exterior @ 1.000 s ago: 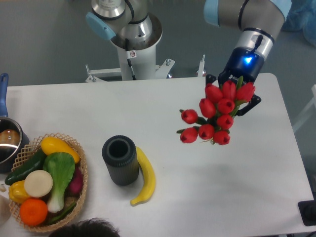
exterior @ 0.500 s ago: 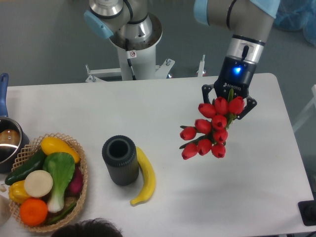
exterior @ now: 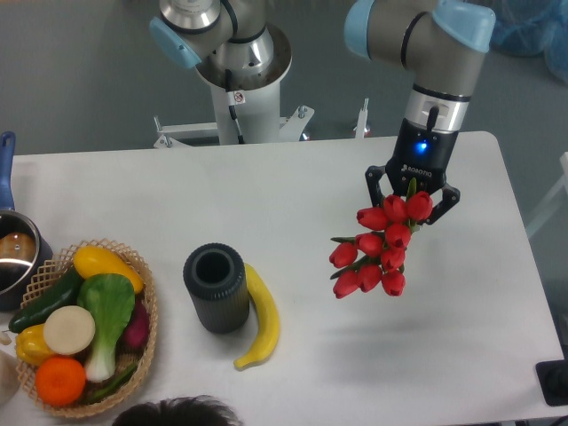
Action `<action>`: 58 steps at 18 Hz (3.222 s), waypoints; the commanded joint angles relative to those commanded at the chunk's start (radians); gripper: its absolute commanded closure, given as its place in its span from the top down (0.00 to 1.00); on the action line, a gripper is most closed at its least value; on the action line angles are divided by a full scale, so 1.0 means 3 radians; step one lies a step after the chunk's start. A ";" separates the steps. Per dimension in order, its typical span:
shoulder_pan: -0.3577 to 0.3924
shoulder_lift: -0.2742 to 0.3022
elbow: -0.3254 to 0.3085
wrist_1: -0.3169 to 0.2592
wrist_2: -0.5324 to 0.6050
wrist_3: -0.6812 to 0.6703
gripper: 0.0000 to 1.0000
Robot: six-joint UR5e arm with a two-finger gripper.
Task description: Place the flowers on the table
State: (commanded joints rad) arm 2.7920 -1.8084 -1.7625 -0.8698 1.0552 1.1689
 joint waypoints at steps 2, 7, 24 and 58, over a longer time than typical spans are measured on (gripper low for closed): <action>-0.0092 -0.0087 0.0005 0.0000 0.0031 0.0000 0.35; -0.0185 -0.0282 -0.0015 -0.0005 0.0041 0.0041 0.35; -0.0062 -0.0665 0.0020 0.0000 0.0440 0.0460 0.35; 0.0506 -0.0277 0.0164 -0.0005 0.1054 0.1850 1.00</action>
State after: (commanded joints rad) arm 2.9437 -1.8914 -1.7134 -0.8713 1.3713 1.7240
